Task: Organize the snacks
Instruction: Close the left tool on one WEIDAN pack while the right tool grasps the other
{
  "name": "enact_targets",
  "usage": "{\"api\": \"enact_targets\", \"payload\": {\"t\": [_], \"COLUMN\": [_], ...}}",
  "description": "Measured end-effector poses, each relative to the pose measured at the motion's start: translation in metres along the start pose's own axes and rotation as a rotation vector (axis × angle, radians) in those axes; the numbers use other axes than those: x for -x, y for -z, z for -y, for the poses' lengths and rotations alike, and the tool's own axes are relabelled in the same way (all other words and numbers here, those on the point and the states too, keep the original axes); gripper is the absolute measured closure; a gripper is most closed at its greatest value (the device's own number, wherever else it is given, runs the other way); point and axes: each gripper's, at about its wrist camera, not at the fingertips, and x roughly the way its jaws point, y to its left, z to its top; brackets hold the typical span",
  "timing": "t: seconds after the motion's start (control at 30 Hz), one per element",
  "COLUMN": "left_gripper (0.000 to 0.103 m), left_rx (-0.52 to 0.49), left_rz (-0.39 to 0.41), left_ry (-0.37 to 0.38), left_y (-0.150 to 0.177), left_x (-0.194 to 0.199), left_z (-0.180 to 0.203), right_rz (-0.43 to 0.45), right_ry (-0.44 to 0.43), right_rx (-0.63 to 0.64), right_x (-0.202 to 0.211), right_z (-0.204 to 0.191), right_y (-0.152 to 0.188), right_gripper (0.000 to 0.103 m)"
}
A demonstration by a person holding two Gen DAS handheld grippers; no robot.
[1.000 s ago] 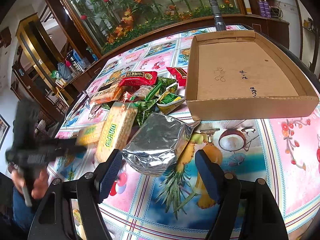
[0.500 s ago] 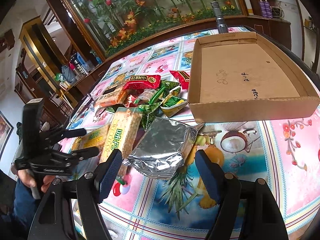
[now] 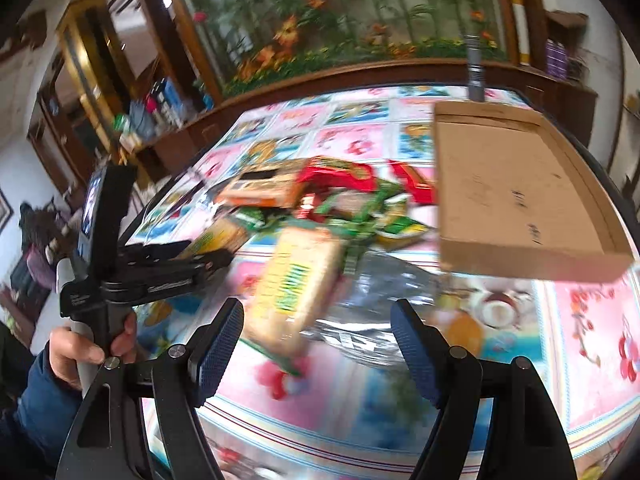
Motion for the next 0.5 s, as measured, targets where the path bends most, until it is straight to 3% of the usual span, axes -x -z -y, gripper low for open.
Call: {"api": "enact_targets", "payload": {"t": [0.17, 0.37, 0.5], "left_gripper": [0.042, 0.038, 0.037], "left_rx": [0.016, 0.025, 0.031], "left_rz": [0.007, 0.011, 0.013], "left_ry": [-0.018, -0.026, -0.032], "left_y": [-0.001, -0.002, -0.001], "left_x": [-0.001, -0.002, -0.002], "left_z": [-0.004, -0.005, -0.006], "right_rz": [-0.146, -0.193, -0.254], "right_ry": [0.050, 0.157, 0.162], "right_rx": [-0.035, 0.030, 0.047], "right_x": [-0.037, -0.063, -0.076], "right_z": [-0.014, -0.031, -0.031], "right_y": [-0.017, -0.027, -0.025], "right_gripper": [0.023, 0.024, 0.052]}}
